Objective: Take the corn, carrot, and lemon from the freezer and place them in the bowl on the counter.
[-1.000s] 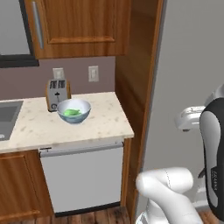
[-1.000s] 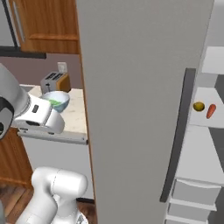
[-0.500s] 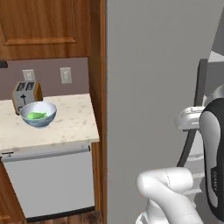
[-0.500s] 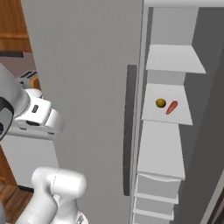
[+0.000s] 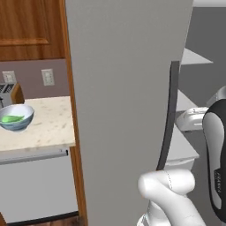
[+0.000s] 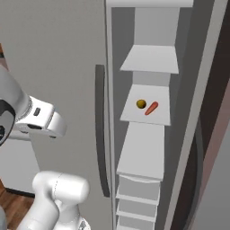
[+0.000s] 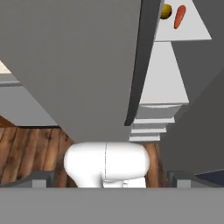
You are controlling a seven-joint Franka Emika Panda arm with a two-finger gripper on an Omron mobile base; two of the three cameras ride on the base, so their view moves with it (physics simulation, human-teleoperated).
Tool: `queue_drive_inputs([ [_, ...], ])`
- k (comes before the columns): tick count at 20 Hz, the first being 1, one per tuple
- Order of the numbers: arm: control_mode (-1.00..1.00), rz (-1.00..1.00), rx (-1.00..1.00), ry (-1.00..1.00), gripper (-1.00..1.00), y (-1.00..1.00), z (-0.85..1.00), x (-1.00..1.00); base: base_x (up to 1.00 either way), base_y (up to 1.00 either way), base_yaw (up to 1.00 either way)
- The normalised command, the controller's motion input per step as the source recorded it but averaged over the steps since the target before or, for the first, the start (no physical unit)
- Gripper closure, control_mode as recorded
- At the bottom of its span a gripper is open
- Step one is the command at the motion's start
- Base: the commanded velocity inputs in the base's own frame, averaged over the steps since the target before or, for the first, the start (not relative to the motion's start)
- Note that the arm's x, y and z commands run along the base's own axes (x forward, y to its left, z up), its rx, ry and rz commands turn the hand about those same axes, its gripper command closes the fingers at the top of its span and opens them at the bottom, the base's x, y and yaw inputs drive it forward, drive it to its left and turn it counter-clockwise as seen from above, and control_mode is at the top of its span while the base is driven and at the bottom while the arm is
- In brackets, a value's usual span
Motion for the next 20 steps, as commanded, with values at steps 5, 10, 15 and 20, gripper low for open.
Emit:
queue_drive_inputs([
  [5, 1.00, 0.00, 0.00, 0.00, -1.00, 0.00, 0.00, 0.00, 0.35, -0.31, 0.01],
  [10, 1.00, 0.00, 0.00, 0.00, -1.00, 0.00, 0.00, 0.00, 0.38, -0.25, 0.02],
  [15, 1.00, 0.00, 0.00, 0.00, -1.00, 0.00, 0.00, 0.00, 0.15, -0.38, 0.01],
  [20, 1.00, 0.00, 0.00, 0.00, -1.00, 0.00, 0.00, 0.00, 0.13, -0.56, 0.00],
])
